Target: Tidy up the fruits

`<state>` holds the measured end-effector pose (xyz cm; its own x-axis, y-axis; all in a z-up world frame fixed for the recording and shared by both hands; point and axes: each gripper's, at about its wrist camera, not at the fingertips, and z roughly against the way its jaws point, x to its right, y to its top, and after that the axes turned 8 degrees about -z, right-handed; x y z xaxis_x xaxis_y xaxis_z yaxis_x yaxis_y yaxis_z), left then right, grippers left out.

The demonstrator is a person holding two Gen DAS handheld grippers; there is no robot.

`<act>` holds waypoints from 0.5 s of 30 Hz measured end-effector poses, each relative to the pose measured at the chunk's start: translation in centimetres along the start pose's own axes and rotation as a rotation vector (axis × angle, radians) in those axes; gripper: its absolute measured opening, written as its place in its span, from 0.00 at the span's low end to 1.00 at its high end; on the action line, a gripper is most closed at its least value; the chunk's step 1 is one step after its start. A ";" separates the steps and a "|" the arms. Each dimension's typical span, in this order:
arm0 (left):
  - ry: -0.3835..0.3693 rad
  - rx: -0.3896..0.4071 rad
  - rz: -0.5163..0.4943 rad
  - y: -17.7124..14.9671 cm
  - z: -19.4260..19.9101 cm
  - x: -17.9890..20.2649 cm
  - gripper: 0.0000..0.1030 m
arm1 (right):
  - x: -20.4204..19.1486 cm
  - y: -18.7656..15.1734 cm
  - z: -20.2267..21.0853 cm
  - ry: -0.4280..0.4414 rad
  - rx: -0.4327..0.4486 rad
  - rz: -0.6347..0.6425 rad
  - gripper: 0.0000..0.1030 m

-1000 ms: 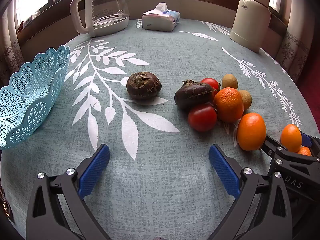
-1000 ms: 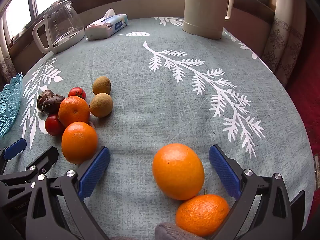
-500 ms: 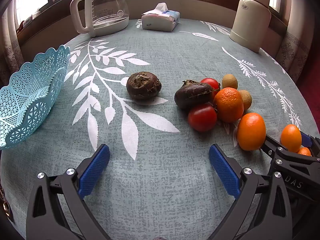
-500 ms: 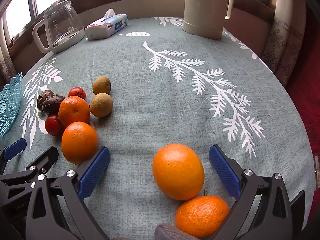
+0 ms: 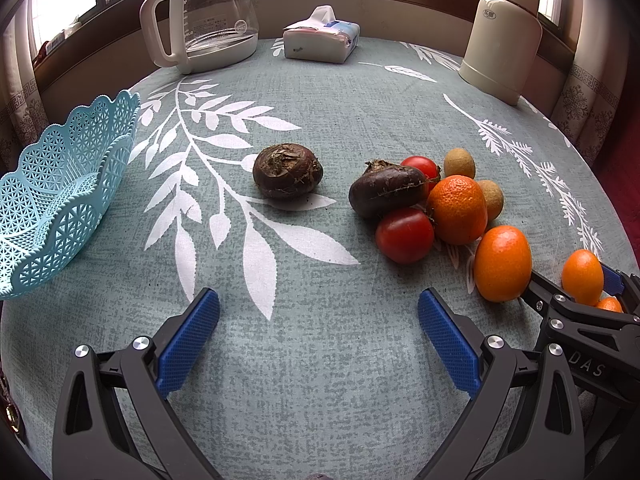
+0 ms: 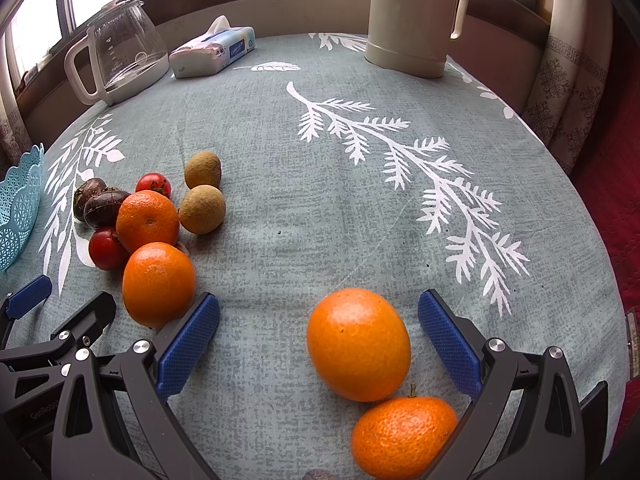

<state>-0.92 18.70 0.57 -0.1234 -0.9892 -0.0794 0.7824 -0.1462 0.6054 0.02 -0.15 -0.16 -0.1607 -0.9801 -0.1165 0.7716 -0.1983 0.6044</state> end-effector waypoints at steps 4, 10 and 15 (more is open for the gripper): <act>0.000 0.000 0.000 0.0 0.0 0.0 0.97 | -0.1 0.1 -0.1 -0.001 0.000 0.001 0.95; 0.000 0.000 0.000 0.0 0.0 0.0 0.97 | -0.1 0.2 -0.1 -0.001 -0.001 0.001 0.95; 0.000 -0.001 0.000 0.0 0.0 0.0 0.97 | -0.1 0.2 -0.1 -0.001 -0.001 0.000 0.95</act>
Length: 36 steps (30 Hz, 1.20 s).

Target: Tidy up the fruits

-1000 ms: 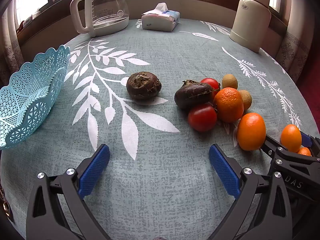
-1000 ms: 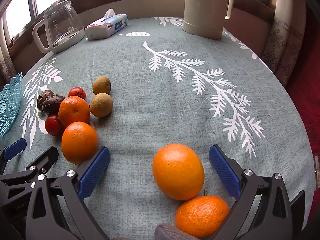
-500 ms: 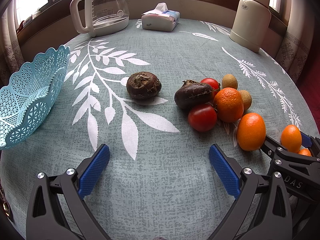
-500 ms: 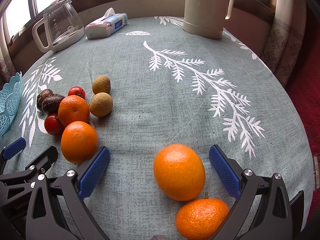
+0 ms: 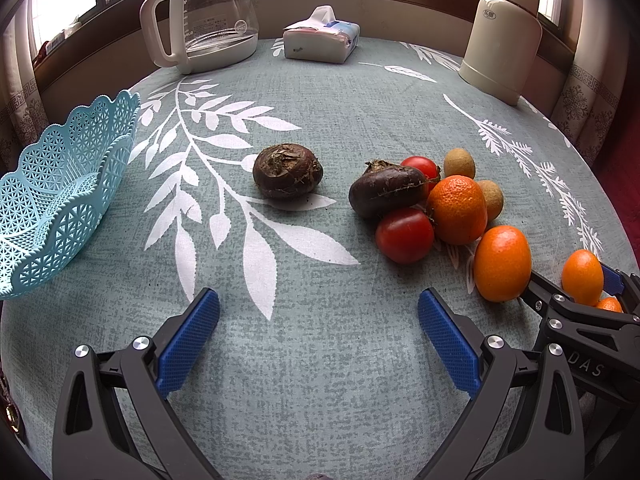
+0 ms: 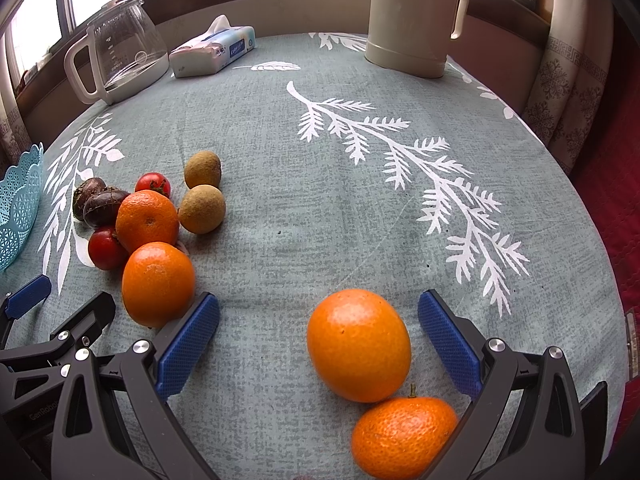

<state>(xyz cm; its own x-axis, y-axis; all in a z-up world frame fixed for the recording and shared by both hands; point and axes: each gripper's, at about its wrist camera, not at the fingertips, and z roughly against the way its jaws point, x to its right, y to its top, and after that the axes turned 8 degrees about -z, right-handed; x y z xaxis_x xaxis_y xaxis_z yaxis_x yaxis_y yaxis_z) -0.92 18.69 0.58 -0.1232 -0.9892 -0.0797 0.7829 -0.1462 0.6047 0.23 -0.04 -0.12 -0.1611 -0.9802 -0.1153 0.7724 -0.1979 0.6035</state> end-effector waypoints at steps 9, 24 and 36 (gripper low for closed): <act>0.000 -0.001 0.000 0.0 0.0 0.0 0.97 | -0.1 0.0 0.0 0.001 0.000 -0.001 0.95; 0.010 -0.006 -0.008 -0.1 -0.2 0.1 0.98 | 0.4 0.2 1.2 0.022 0.003 0.005 0.95; 0.002 -0.003 -0.002 0.2 0.1 0.0 0.98 | 2.7 0.1 6.0 0.187 0.220 -0.008 0.95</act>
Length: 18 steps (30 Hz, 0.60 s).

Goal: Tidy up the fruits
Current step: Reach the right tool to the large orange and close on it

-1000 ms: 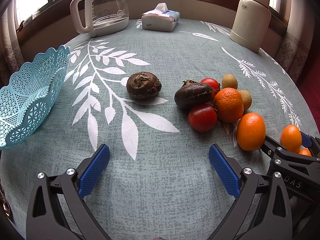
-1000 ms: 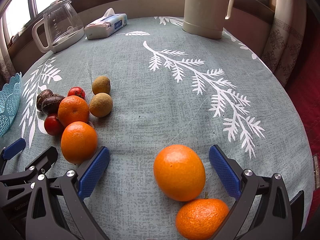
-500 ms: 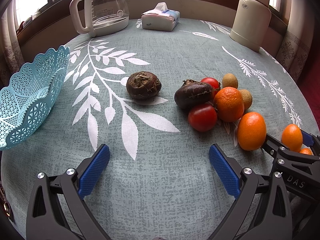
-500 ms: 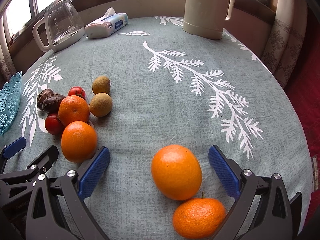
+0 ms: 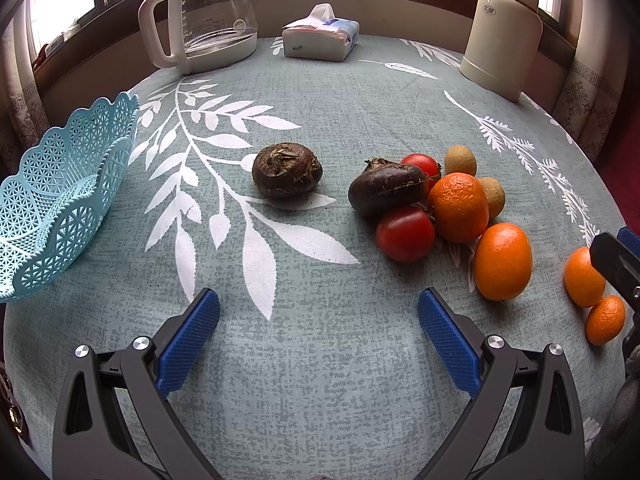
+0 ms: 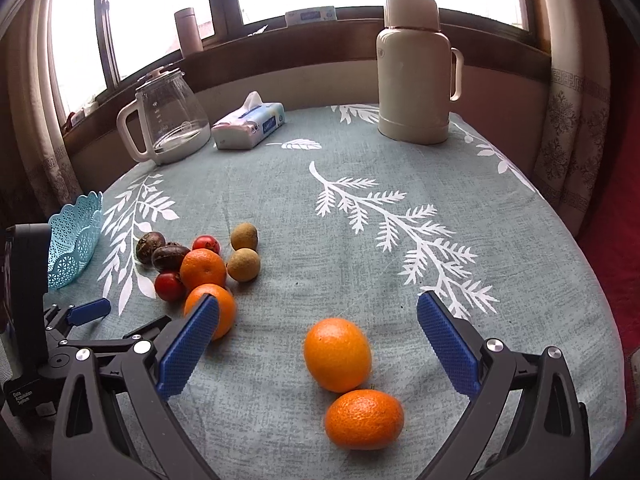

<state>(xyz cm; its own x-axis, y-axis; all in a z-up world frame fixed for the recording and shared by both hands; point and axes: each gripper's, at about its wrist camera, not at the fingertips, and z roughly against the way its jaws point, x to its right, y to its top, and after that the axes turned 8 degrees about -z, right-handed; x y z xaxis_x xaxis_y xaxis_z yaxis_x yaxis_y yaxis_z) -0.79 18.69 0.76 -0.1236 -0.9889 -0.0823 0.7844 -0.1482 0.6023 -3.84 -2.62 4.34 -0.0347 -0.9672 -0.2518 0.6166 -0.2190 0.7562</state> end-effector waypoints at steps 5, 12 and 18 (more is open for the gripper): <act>0.019 0.031 0.017 0.0 0.8 -0.3 0.97 | 1.5 0.4 0.9 -0.002 0.020 -0.027 0.95; 0.028 0.080 0.041 0.2 2.6 -0.7 0.97 | 3.5 0.0 1.0 0.021 -0.035 -0.070 0.95; 0.029 0.105 0.068 0.5 3.9 -1.4 0.97 | 3.3 -0.9 0.8 0.046 -0.079 -0.044 0.94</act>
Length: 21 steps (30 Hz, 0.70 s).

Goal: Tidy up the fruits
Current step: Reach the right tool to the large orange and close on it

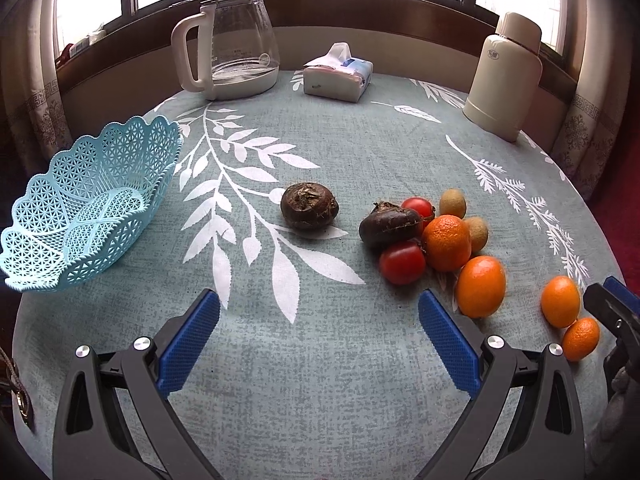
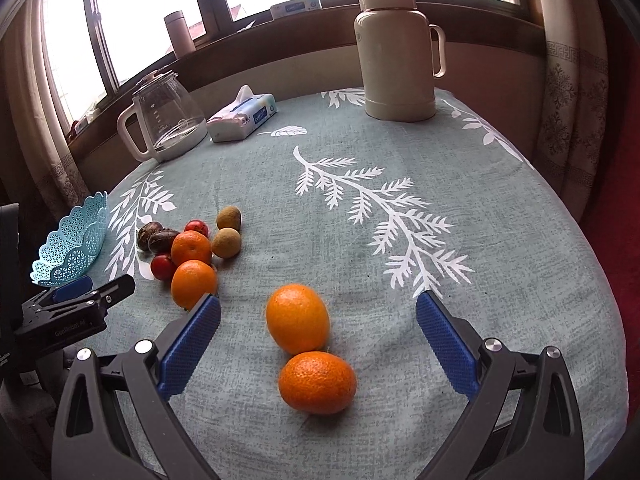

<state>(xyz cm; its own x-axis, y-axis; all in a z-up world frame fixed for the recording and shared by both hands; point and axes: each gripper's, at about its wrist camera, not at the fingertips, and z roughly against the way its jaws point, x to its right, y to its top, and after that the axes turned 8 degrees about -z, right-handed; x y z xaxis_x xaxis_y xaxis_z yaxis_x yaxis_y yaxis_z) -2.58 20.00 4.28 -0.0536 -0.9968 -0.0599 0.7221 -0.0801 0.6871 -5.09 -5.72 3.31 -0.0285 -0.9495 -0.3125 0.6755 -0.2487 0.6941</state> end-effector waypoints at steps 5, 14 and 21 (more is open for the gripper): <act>0.001 0.021 0.021 0.5 1.0 -0.7 0.97 | -0.5 -0.5 -0.3 0.020 -0.033 0.020 0.89; -0.021 0.025 0.037 0.4 1.6 -1.1 0.97 | 0.2 -1.9 0.1 0.029 -0.092 0.025 0.76; -0.042 0.015 0.034 0.1 1.4 -0.6 0.97 | 0.1 -2.8 0.2 0.013 -0.128 0.046 0.67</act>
<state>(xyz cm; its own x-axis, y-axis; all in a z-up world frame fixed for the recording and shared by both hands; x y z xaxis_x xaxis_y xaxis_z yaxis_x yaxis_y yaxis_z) -3.43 20.59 5.45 -0.0578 -0.9983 -0.0062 0.7135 -0.0457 0.6991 -7.10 -5.17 1.42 0.0138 -0.9567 -0.2909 0.7645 -0.1774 0.6197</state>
